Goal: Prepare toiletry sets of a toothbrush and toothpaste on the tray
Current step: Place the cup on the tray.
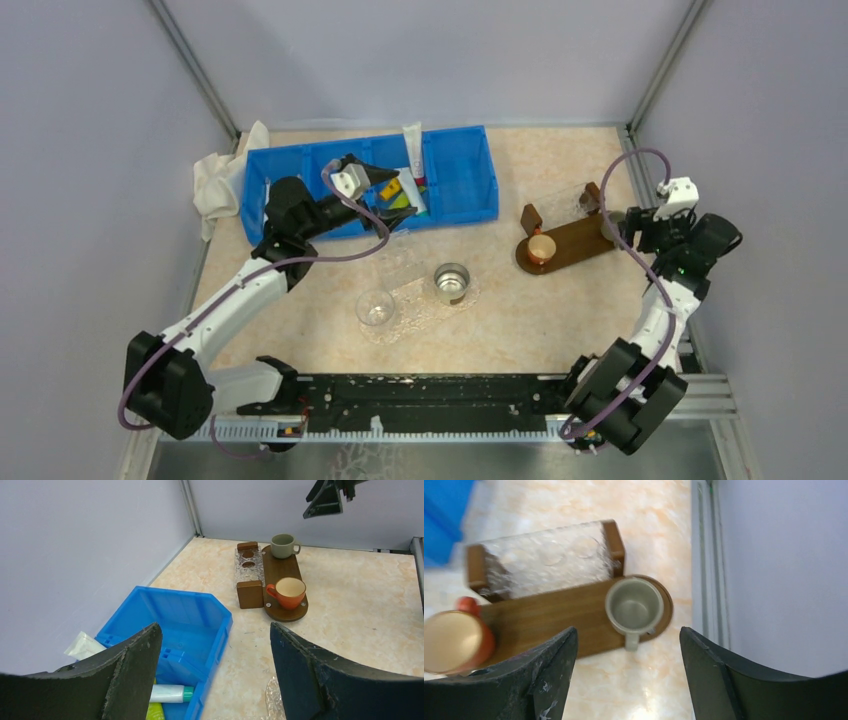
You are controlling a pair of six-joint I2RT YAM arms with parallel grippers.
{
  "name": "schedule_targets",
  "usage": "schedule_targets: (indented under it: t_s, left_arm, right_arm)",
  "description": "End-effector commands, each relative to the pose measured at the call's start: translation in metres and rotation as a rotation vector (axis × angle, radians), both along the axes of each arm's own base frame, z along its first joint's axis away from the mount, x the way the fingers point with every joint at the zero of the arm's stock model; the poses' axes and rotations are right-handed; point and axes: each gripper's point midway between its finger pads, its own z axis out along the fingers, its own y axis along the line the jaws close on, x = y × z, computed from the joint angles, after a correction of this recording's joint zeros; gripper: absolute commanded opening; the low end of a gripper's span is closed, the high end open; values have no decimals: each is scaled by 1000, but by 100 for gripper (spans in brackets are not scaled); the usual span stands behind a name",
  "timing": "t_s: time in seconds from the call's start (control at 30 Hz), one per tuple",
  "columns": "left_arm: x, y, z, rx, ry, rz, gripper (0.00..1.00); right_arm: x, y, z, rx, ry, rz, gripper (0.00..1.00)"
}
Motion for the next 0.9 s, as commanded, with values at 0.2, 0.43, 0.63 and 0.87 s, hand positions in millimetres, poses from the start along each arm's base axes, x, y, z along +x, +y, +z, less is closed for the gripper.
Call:
schedule_targets:
  t_s: [0.2,0.43,0.63,0.87]
  left_arm:
    - [30,11,3,-62,125,59,84]
    - [61,29,2,-202,250,93,83]
    - [98,28,-18,-308,420,118,77]
    - [159,25,-63,-333,585,390,71]
  right_arm:
    - [0,196,107,120,-52,736,74]
    - [-14,250,106,287,21,931,74]
    - [-31,262,102,274,32,973,74]
    - [-17,269,87,176,80,904,75]
